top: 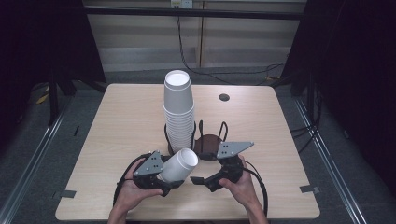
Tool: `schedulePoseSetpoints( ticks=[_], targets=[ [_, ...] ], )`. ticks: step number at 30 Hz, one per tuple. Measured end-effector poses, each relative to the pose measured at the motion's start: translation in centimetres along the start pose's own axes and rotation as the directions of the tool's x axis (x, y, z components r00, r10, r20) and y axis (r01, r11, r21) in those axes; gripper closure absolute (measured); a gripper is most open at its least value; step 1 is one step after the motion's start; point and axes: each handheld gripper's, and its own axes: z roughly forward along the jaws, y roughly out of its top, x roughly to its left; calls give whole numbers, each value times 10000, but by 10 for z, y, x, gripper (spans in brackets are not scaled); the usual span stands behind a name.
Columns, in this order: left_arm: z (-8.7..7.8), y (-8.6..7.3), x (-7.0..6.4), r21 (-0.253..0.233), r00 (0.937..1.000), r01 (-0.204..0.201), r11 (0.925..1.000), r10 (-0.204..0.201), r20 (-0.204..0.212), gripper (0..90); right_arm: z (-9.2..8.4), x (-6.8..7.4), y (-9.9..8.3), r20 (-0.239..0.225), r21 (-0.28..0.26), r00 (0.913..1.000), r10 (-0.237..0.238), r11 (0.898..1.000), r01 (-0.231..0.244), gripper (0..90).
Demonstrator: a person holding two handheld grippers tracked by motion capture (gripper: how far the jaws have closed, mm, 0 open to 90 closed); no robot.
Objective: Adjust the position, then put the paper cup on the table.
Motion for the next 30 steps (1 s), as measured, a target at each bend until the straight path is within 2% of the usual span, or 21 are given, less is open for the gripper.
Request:
schedulePoseSetpoints(
  ticks=[3, 10, 14, 18, 23, 26, 30],
  targets=[
    [0, 2, 1, 189, 10000, 83, 9998, -84, 51, 172, 2, -2, 0, -22, 353, 10000, 6, 9994, -6, 131],
    [1, 11, -1, 921, 9989, -438, 9948, 423, 187, 172, 6, -4, 1, -140, 904, 9998, -157, 9958, 169, 130],
    [2, 14, -1, 1195, 9987, -509, 9915, 495, 145, 171, 9, -3, 4, -139, 1335, 9995, -271, 9906, 288, 131],
    [2, 14, 1, 1425, 9978, -637, 9877, 601, 297, 171, 7, -4, 7, -568, 1484, 9978, -336, 9880, 418, 129],
    [4, 13, 1, 1883, 9973, -728, 9794, 692, 260, 170, 8, -7, 10, -567, 2001, 9970, -531, 9777, 635, 134],
    [5, 14, 0, 2026, 9968, -791, 9761, 751, 276, 169, 10, -7, 10, -513, 2430, 9965, -658, 9670, 763, 166],
    [8, 14, 0, 2234, 9960, -870, 9708, 806, 375, 169, 12, -8, 12, -619, 2832, 9954, -736, 9550, 882, 130]
  ],
)
